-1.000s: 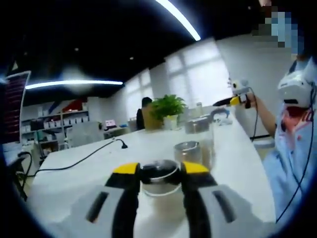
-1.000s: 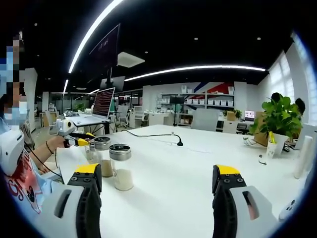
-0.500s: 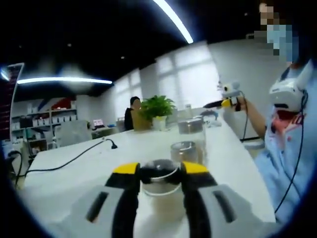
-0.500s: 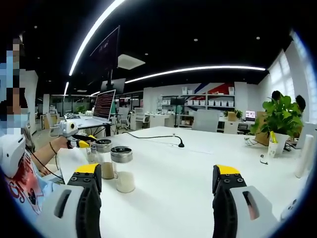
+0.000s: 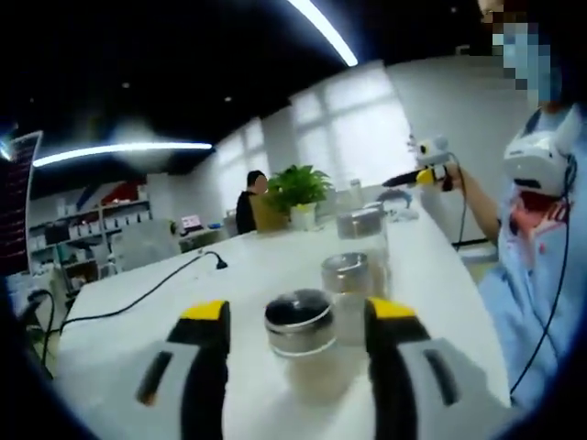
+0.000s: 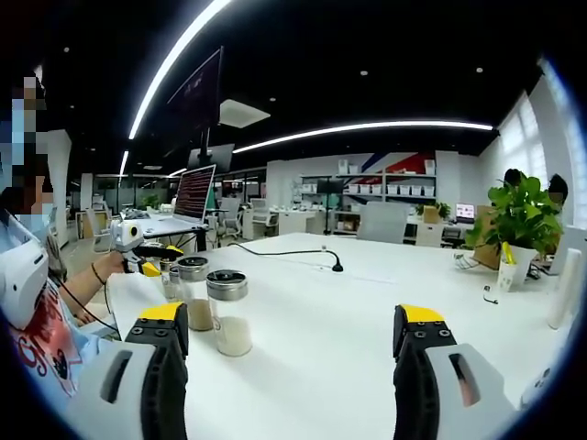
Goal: Rotate the seasoning bottle until the label or dispensing opening points toward the visible target arrow and the bottle remains upright within the marked orientation range
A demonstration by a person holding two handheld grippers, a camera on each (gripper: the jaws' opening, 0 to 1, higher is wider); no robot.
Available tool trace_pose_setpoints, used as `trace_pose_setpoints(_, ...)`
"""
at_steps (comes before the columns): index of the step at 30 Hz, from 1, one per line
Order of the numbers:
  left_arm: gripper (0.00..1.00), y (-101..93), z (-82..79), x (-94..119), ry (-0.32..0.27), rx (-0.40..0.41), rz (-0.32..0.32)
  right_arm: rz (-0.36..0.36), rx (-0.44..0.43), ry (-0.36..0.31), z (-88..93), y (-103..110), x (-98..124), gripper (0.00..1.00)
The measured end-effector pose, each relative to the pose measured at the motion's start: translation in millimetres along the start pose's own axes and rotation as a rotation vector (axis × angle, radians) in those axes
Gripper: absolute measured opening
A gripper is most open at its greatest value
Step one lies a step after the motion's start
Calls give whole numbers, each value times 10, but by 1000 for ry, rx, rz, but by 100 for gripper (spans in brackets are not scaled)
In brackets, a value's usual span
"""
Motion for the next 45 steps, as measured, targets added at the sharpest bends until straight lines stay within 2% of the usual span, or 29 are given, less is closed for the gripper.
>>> trace_pose_setpoints(2,62,5,-58,51,-57,50,-18,7,5,-9,-7,-21,37,96)
trace_pose_setpoints(3,62,22,-75,91,-79,76,-46,14,6,-10,-9,-36,48,96)
trace_pose_setpoints(6,64,17,-94,168,-95,108,-107,32,1,-6,-4,-78,73,96)
trace_pose_setpoints(10,63,-83,-153,221,-146,169,-111,41,16,-8,-42,-58,124,96)
trace_pose_setpoints(14,63,-111,-173,260,-135,191,-174,47,35,-10,-85,-34,157,96)
trace_pose_setpoints(18,63,-97,-173,304,-143,273,-209,52,38,-17,-103,-35,166,96)
trace_pose_setpoints(21,63,-53,-52,312,-105,313,-263,46,35,-13,-96,-28,156,96)
trace_pose_setpoints(23,63,-48,-21,336,-100,339,-295,46,33,-12,-95,-28,155,96)
trace_pose_setpoints(29,61,-97,-75,336,-95,341,-356,55,45,6,-75,-46,166,96)
trace_pose_setpoints(34,59,-114,-67,332,-36,272,-483,67,35,-7,-93,-82,204,96)
trace_pose_setpoints(41,58,-151,-100,272,-38,311,-509,61,30,-53,-173,-54,259,95)
trace_pose_setpoints(45,57,-104,-85,261,-55,336,-581,60,21,-55,-167,-63,250,95)
Point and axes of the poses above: the point that each gripper's makers call its tool centre point, and the gripper's own axes: x roughly backward along the fingers, y roughly to its left, z roughly out of its underside, the point moved 3 cm from there along x, roughly backward along the fingers, and after that the axes turned 15 degrees about y, right-handed, at the moved point
